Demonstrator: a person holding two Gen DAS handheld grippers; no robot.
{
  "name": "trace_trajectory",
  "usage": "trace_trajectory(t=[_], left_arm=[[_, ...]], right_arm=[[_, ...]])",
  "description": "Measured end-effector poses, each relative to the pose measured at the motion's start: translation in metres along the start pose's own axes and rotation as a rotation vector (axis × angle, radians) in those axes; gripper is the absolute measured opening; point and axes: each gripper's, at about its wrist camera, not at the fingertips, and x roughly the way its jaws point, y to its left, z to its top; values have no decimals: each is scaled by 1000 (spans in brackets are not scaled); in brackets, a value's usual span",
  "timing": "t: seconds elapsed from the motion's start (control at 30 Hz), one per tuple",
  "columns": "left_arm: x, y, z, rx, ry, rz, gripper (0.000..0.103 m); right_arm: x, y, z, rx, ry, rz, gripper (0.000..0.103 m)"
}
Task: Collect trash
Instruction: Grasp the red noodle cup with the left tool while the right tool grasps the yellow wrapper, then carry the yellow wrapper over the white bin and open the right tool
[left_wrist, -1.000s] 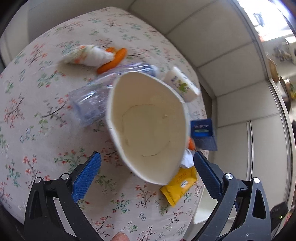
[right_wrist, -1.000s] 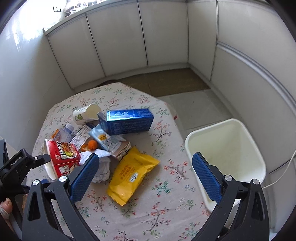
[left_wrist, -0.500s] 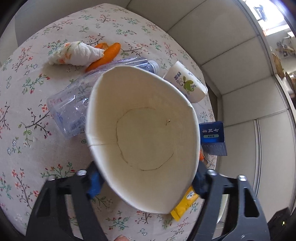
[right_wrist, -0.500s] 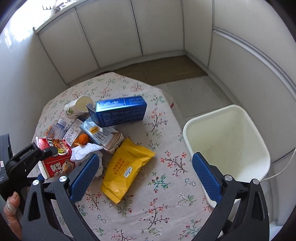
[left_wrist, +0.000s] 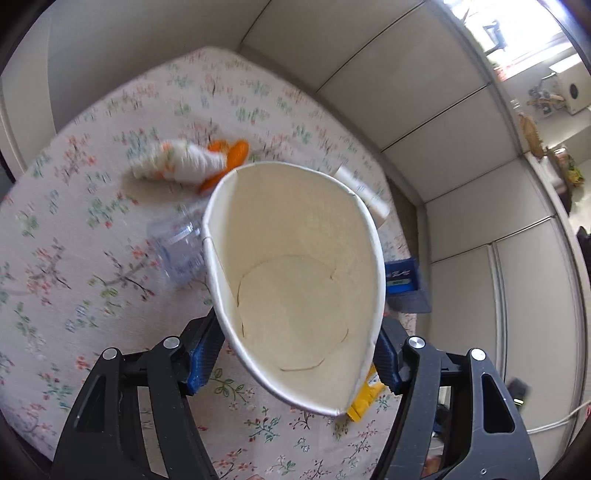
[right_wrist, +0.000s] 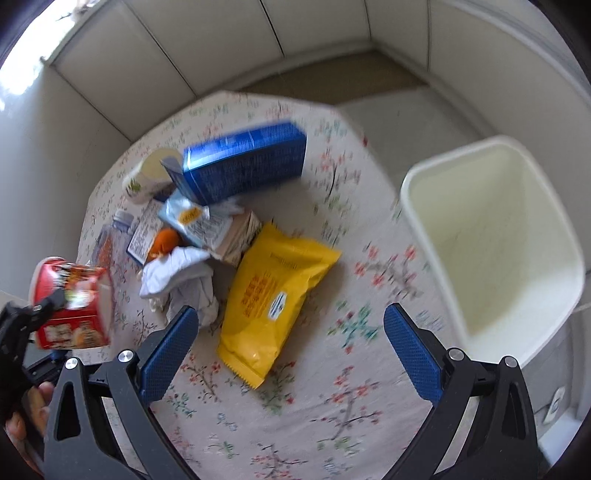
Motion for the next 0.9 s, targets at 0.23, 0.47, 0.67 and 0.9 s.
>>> trace_trajectory(t=[0.23,0.47,0.67,0.9], left_arm=[[-29,-2,0,57,-48,-24,66],[-32,-1,-3,97,-50,-15,66],[-32,-2,-6,129,-61,8,66],[-31,-7,-8,169,-88,41,66]], right_arm=[[45,-2,-9,113,102,38,81],[55,4,-11,113,96,89,18],[37,8,-7,86,40,106,8],[11,16,-5,28,-34,121,7]])
